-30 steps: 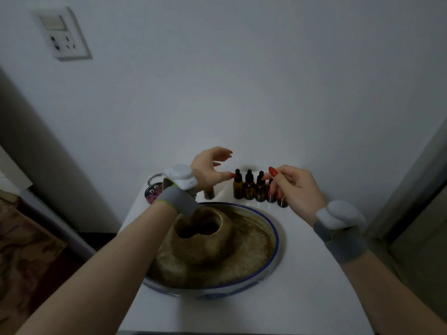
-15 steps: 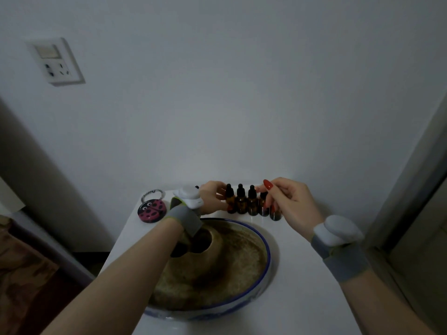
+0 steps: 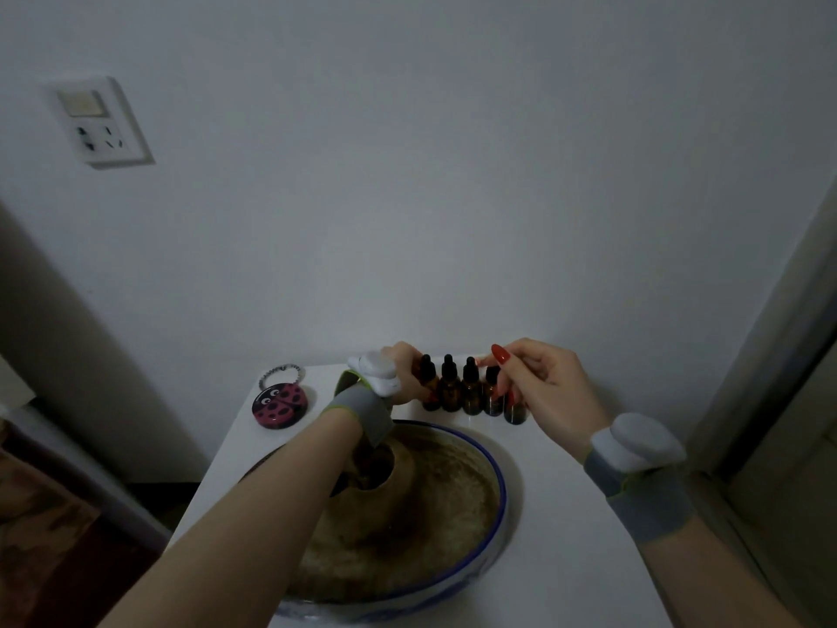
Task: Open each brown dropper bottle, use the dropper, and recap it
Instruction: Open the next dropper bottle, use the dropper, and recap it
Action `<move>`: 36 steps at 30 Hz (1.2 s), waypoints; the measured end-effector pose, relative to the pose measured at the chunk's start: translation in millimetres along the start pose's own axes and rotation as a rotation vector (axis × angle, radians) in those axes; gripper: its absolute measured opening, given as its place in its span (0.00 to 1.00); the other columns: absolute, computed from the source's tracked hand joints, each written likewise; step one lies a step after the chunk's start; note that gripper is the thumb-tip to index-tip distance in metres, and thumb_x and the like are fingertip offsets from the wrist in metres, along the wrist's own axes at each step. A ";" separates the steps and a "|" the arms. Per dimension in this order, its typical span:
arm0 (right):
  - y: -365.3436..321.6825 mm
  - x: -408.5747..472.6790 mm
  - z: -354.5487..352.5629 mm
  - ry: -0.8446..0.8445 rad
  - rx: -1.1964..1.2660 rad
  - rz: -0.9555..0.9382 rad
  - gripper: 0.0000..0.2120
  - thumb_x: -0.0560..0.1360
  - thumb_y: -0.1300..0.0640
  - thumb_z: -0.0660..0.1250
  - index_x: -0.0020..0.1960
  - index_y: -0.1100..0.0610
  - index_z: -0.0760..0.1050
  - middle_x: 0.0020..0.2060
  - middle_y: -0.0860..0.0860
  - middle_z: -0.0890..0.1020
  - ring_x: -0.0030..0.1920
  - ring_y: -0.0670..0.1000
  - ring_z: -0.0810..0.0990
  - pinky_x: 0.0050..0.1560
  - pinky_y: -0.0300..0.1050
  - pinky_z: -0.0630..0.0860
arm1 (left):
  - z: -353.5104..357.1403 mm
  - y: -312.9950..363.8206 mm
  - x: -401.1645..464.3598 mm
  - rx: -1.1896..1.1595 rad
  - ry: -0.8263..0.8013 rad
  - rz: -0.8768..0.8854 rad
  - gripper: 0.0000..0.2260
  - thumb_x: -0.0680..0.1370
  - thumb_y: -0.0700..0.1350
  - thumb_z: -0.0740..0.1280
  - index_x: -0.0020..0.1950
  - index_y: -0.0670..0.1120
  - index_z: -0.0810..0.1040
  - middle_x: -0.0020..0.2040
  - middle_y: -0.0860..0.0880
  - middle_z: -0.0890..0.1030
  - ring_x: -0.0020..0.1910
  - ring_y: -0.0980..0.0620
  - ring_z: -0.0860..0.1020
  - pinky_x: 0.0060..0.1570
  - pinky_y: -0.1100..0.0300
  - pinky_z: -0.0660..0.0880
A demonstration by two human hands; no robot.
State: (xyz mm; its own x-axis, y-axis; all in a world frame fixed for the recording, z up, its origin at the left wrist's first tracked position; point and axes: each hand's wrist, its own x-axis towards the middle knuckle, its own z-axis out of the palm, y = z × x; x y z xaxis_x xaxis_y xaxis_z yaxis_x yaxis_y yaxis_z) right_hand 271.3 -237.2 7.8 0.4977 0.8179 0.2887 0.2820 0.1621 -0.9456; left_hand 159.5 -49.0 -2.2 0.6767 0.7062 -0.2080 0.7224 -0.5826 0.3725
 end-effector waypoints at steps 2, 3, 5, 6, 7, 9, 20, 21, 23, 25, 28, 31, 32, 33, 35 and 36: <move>-0.2 0.2 -0.8 0.003 -0.007 0.001 0.10 0.80 0.56 0.63 0.46 0.58 0.82 0.29 0.51 0.79 0.27 0.44 0.74 0.29 0.34 0.71 | 1.1 2.0 0.0 0.012 -0.006 0.005 0.13 0.71 0.46 0.73 0.53 0.43 0.81 0.51 0.46 0.84 0.51 0.45 0.81 0.56 0.49 0.78; -0.2 0.3 -1.2 0.005 -0.011 0.002 0.10 0.80 0.56 0.63 0.46 0.58 0.82 0.28 0.50 0.79 0.27 0.44 0.74 0.29 0.34 0.71 | 1.5 2.7 0.3 0.014 -0.006 0.004 0.13 0.71 0.46 0.73 0.53 0.42 0.81 0.52 0.45 0.84 0.52 0.45 0.81 0.55 0.50 0.78; -0.6 -0.2 -2.1 0.006 -0.021 0.004 0.10 0.80 0.55 0.63 0.45 0.56 0.82 0.28 0.50 0.80 0.27 0.44 0.74 0.29 0.33 0.70 | 1.5 3.0 0.6 0.016 0.004 0.000 0.13 0.71 0.45 0.72 0.54 0.42 0.81 0.52 0.45 0.83 0.52 0.45 0.81 0.55 0.50 0.78; -1.0 -0.4 -2.2 0.005 -0.023 0.007 0.10 0.80 0.55 0.63 0.45 0.56 0.82 0.28 0.50 0.80 0.27 0.43 0.74 0.29 0.33 0.70 | 1.7 2.8 0.3 0.017 0.010 0.001 0.13 0.72 0.46 0.72 0.53 0.42 0.81 0.52 0.45 0.83 0.52 0.44 0.81 0.55 0.50 0.77; -1.6 -0.4 -2.5 0.005 -0.023 0.010 0.10 0.80 0.55 0.63 0.45 0.56 0.82 0.28 0.50 0.80 0.27 0.43 0.74 0.29 0.32 0.70 | 1.9 2.6 -0.3 0.013 0.015 0.004 0.13 0.72 0.46 0.72 0.53 0.41 0.81 0.51 0.44 0.84 0.52 0.44 0.81 0.55 0.50 0.78; -3.1 -0.6 -2.3 0.005 -0.016 0.012 0.10 0.80 0.56 0.62 0.45 0.57 0.81 0.28 0.50 0.80 0.27 0.43 0.74 0.29 0.32 0.70 | 3.1 1.4 -1.3 -0.011 0.032 0.012 0.10 0.72 0.45 0.72 0.50 0.41 0.81 0.51 0.43 0.84 0.52 0.43 0.81 0.53 0.51 0.78; -6.7 -0.6 9.7 -0.026 -0.002 0.033 0.10 0.80 0.56 0.62 0.45 0.57 0.81 0.29 0.51 0.79 0.27 0.43 0.73 0.29 0.34 0.71 | -21.0 -0.1 -24.8 -0.077 0.099 0.061 0.15 0.68 0.52 0.76 0.47 0.42 0.82 0.45 0.46 0.84 0.43 0.47 0.82 0.44 0.48 0.81; -6.6 -0.2 11.3 -0.029 -0.005 0.036 0.10 0.80 0.57 0.62 0.45 0.58 0.80 0.29 0.51 0.79 0.27 0.43 0.73 0.29 0.33 0.70 | -22.6 0.9 -26.0 -0.075 0.108 0.070 0.15 0.68 0.52 0.76 0.47 0.43 0.83 0.45 0.46 0.84 0.43 0.48 0.82 0.45 0.48 0.81; -9.9 -0.7 18.3 -0.046 -0.008 0.030 0.09 0.80 0.58 0.62 0.45 0.58 0.80 0.29 0.51 0.79 0.26 0.41 0.73 0.28 0.31 0.70 | -27.1 -0.4 -32.0 -0.096 0.132 0.081 0.14 0.68 0.52 0.76 0.46 0.44 0.83 0.44 0.47 0.84 0.42 0.49 0.82 0.45 0.49 0.81; -12.7 -1.5 24.3 -0.060 -0.027 0.020 0.09 0.80 0.59 0.63 0.46 0.58 0.80 0.28 0.50 0.80 0.26 0.40 0.74 0.28 0.31 0.70 | -30.2 -0.8 -38.5 -0.119 0.165 0.094 0.14 0.68 0.52 0.75 0.47 0.44 0.82 0.44 0.48 0.84 0.41 0.50 0.82 0.45 0.51 0.81; -15.6 -4.7 32.6 -0.100 -0.056 0.015 0.08 0.79 0.61 0.63 0.45 0.56 0.80 0.28 0.49 0.79 0.27 0.40 0.75 0.30 0.29 0.71 | -34.4 -4.3 -50.7 -0.129 0.227 0.111 0.15 0.68 0.53 0.76 0.47 0.45 0.80 0.44 0.50 0.83 0.43 0.51 0.81 0.46 0.53 0.80; -18.3 -10.4 38.5 -0.135 -0.104 0.018 0.08 0.79 0.61 0.63 0.45 0.54 0.79 0.31 0.49 0.80 0.31 0.40 0.77 0.35 0.33 0.74 | -41.5 -7.7 -67.6 -0.203 0.276 0.130 0.14 0.68 0.50 0.76 0.47 0.45 0.77 0.44 0.50 0.82 0.44 0.51 0.81 0.46 0.56 0.80; -18.4 -11.9 39.5 -0.143 -0.127 0.021 0.07 0.79 0.60 0.63 0.46 0.55 0.79 0.31 0.49 0.80 0.32 0.41 0.78 0.36 0.34 0.75 | -43.8 -7.8 -73.5 -0.234 0.280 0.133 0.15 0.68 0.50 0.76 0.47 0.45 0.76 0.45 0.50 0.82 0.44 0.51 0.81 0.46 0.55 0.80; -18.7 -13.1 41.5 -0.153 -0.151 0.023 0.07 0.79 0.59 0.63 0.47 0.55 0.80 0.32 0.49 0.81 0.33 0.41 0.79 0.36 0.35 0.75 | -46.0 -8.2 -80.2 -0.262 0.285 0.135 0.15 0.68 0.49 0.76 0.48 0.45 0.76 0.46 0.49 0.82 0.45 0.51 0.81 0.47 0.54 0.80; -18.7 -14.8 43.3 -0.163 -0.189 0.025 0.07 0.79 0.59 0.63 0.48 0.56 0.80 0.33 0.48 0.81 0.34 0.41 0.80 0.38 0.36 0.75 | -48.7 -6.1 -92.7 -0.318 0.290 0.150 0.14 0.69 0.48 0.76 0.48 0.44 0.75 0.46 0.48 0.82 0.45 0.48 0.82 0.47 0.51 0.81; -19.4 -16.0 45.7 -0.170 -0.197 0.025 0.07 0.79 0.58 0.63 0.49 0.56 0.80 0.34 0.49 0.81 0.35 0.42 0.80 0.39 0.37 0.76 | -49.4 -6.4 -99.7 -0.358 0.292 0.160 0.14 0.69 0.47 0.76 0.47 0.44 0.75 0.46 0.48 0.83 0.44 0.47 0.83 0.46 0.49 0.81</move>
State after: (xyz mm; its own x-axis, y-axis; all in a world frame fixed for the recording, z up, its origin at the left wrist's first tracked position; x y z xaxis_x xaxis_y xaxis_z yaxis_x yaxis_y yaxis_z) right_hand 220.3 -228.2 14.8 0.3662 0.9040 0.2207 0.4340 0.0439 -0.8998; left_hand 80.3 -95.9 60.9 0.6700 0.7325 0.1205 0.4841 -0.5542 0.6772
